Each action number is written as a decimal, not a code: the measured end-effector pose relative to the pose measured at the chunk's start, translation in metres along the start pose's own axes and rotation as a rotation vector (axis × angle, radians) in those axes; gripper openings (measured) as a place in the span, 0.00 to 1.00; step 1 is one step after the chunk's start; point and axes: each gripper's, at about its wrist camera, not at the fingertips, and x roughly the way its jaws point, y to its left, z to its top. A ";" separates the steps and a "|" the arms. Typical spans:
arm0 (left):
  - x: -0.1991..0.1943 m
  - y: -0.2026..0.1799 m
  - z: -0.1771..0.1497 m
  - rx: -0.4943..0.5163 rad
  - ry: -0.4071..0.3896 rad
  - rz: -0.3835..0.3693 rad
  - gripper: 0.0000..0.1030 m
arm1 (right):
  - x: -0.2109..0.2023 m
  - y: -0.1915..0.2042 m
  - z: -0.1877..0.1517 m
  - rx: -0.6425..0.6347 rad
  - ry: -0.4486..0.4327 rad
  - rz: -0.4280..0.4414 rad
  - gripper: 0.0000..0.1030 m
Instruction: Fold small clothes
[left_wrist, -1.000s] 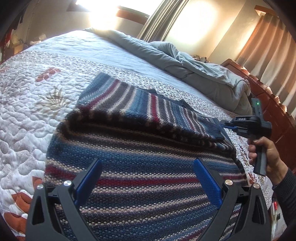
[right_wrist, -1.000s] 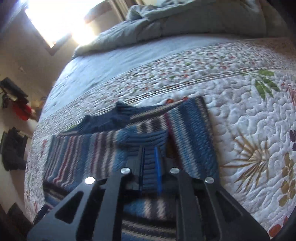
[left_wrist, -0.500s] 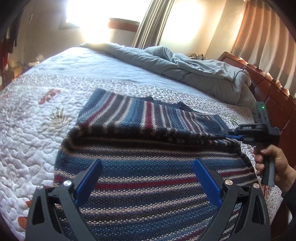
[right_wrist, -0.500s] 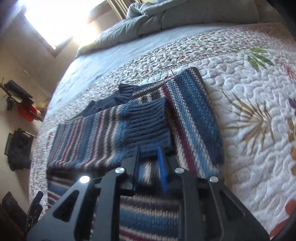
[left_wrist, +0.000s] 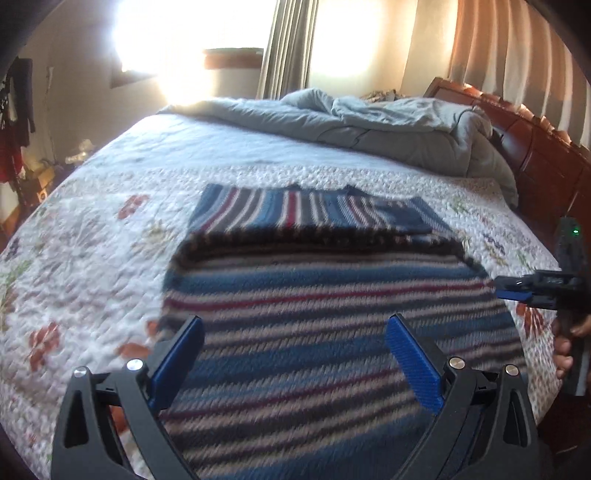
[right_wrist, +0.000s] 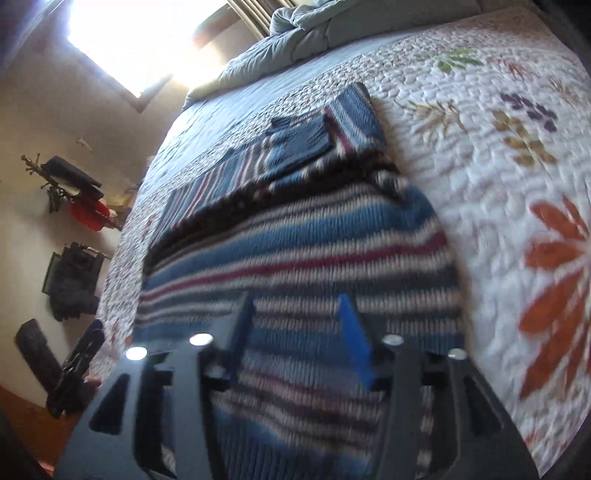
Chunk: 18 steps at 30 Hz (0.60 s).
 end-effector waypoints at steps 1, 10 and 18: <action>-0.009 0.011 -0.008 -0.026 0.028 -0.009 0.96 | -0.012 0.000 -0.015 0.011 0.010 0.028 0.65; -0.058 0.128 -0.097 -0.413 0.214 -0.168 0.96 | -0.073 -0.018 -0.113 0.105 0.047 0.103 0.80; -0.031 0.135 -0.147 -0.666 0.374 -0.444 0.96 | -0.078 -0.049 -0.168 0.225 0.109 0.134 0.79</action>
